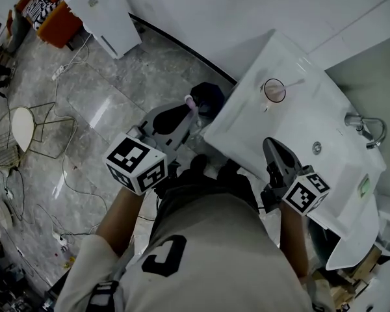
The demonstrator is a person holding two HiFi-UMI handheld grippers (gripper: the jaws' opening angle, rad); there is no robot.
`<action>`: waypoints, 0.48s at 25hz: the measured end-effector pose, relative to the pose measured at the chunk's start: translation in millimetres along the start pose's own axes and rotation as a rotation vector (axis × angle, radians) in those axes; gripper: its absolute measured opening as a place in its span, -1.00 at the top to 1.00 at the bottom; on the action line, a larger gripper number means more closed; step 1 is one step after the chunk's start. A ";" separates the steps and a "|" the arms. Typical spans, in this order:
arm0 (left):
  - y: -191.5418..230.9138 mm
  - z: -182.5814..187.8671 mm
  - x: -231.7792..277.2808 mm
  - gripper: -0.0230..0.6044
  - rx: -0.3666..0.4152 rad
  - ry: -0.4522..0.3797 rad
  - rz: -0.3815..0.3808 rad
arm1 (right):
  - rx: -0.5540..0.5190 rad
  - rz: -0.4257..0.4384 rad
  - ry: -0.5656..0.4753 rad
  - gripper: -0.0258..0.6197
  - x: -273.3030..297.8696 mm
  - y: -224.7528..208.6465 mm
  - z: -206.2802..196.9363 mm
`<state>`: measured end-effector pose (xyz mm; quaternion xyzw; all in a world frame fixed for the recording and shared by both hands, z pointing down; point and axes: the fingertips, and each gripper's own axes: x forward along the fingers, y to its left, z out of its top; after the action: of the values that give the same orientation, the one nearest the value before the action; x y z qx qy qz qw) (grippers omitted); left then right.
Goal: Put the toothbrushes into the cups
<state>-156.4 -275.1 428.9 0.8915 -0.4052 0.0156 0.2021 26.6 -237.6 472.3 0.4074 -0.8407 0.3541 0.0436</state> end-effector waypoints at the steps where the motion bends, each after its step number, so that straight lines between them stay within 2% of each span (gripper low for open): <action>1: -2.0 1.9 1.1 0.84 -0.010 -0.009 -0.005 | -0.003 0.007 0.005 0.89 -1.4 1.9 -0.9; 5: -12.2 7.0 8.7 0.84 -0.034 -0.028 -0.017 | -0.007 0.038 0.027 0.89 -8.2 5.8 -8.5; 12: -42.4 13.6 37.6 0.84 -0.012 -0.020 -0.018 | -0.022 0.077 0.068 0.89 -29.6 -1.8 -22.0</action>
<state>-102.1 -282.1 408.9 0.8940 -0.3991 0.0023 0.2034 42.8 -205.1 479.0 0.3620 -0.8576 0.3599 0.0632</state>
